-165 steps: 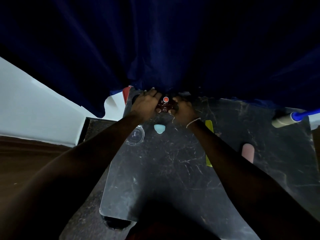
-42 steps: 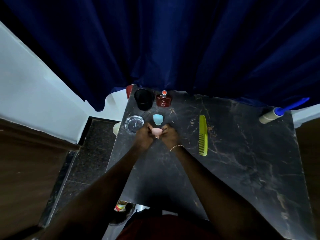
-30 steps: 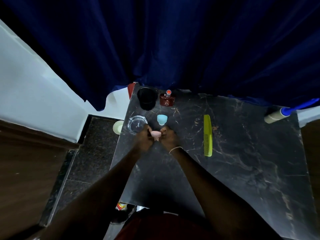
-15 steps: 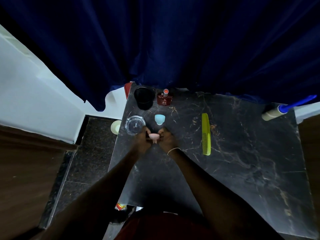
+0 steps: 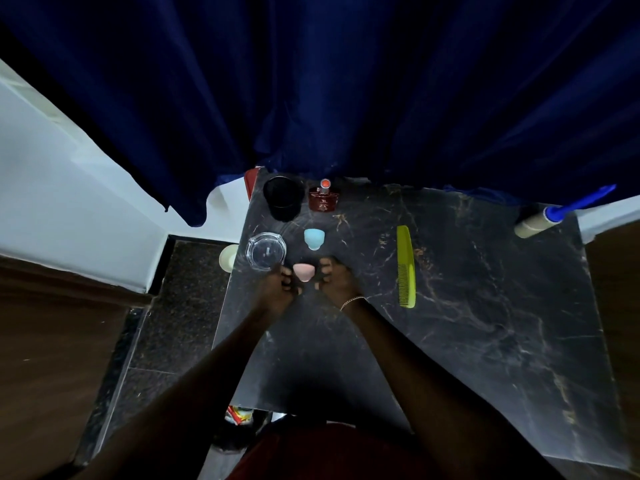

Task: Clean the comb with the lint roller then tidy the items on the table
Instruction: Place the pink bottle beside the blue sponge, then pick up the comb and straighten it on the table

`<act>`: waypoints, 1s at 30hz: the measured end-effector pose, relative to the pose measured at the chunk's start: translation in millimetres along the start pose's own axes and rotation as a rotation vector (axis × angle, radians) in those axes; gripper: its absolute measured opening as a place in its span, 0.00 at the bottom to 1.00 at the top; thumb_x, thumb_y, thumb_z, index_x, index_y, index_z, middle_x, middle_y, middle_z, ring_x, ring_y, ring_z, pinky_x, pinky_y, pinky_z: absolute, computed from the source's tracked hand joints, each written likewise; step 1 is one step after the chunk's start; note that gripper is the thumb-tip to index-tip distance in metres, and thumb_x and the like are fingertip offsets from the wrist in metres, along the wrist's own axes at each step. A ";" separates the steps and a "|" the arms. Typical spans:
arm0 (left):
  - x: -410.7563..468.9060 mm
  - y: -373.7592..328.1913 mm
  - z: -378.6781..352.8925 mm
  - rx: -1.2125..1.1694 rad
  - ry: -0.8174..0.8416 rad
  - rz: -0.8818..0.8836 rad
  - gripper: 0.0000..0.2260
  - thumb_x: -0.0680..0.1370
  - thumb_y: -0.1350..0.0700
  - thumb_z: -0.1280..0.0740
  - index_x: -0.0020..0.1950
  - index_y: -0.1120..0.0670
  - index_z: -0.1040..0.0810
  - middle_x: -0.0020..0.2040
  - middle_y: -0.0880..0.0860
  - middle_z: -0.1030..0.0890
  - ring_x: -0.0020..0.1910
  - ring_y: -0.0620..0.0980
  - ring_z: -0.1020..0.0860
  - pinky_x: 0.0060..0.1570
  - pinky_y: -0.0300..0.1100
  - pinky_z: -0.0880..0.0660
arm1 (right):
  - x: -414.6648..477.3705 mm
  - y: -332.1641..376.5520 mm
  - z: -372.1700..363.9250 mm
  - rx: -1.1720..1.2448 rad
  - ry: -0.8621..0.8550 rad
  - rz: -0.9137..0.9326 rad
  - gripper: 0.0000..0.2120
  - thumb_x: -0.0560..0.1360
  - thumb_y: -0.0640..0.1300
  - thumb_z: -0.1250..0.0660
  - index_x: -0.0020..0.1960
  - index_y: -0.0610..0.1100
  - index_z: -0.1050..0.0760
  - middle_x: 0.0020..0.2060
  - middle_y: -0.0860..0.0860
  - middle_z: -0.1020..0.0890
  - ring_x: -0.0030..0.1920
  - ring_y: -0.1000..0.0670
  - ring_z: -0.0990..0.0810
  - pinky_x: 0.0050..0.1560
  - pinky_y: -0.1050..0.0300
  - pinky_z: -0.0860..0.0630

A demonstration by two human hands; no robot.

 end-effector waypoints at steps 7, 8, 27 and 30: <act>-26.3 22.6 -38.6 -0.003 0.083 0.043 0.12 0.70 0.54 0.23 0.36 0.52 0.27 0.30 0.47 0.23 0.31 0.49 0.26 0.43 0.50 0.23 | -35.6 -33.5 58.8 -0.234 -0.240 0.057 0.20 0.71 0.43 0.34 0.61 0.40 0.24 0.57 0.40 0.20 0.58 0.39 0.21 0.61 0.48 0.24; -28.0 17.4 -48.3 -0.004 0.099 0.031 0.12 0.70 0.54 0.24 0.34 0.52 0.27 0.29 0.45 0.24 0.31 0.46 0.27 0.43 0.47 0.24 | -37.1 -45.0 67.3 -0.315 -0.258 0.048 0.21 0.71 0.45 0.37 0.62 0.40 0.24 0.57 0.39 0.20 0.59 0.38 0.22 0.61 0.47 0.25; -25.8 -90.9 -173.0 -0.174 0.270 0.244 0.10 0.76 0.54 0.26 0.40 0.55 0.23 0.40 0.58 0.21 0.40 0.53 0.22 0.43 0.47 0.22 | -31.3 -111.2 155.2 -0.445 -0.290 -0.334 0.39 0.70 0.49 0.26 0.72 0.35 0.40 0.68 0.35 0.32 0.65 0.34 0.29 0.62 0.43 0.28; -24.1 -92.2 -179.9 -0.133 0.270 0.245 0.12 0.76 0.53 0.25 0.36 0.53 0.23 0.38 0.57 0.20 0.38 0.54 0.21 0.45 0.49 0.20 | -31.5 -109.0 154.5 -0.380 -0.312 -0.336 0.34 0.73 0.47 0.28 0.71 0.36 0.40 0.67 0.36 0.32 0.65 0.33 0.27 0.60 0.42 0.27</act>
Point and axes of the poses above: each hand's wrist, its own x-axis towards the middle knuckle, its own z-axis out of the back of the hand, y = z × x, the point moved 4 cm from there along x, towards the middle knuckle
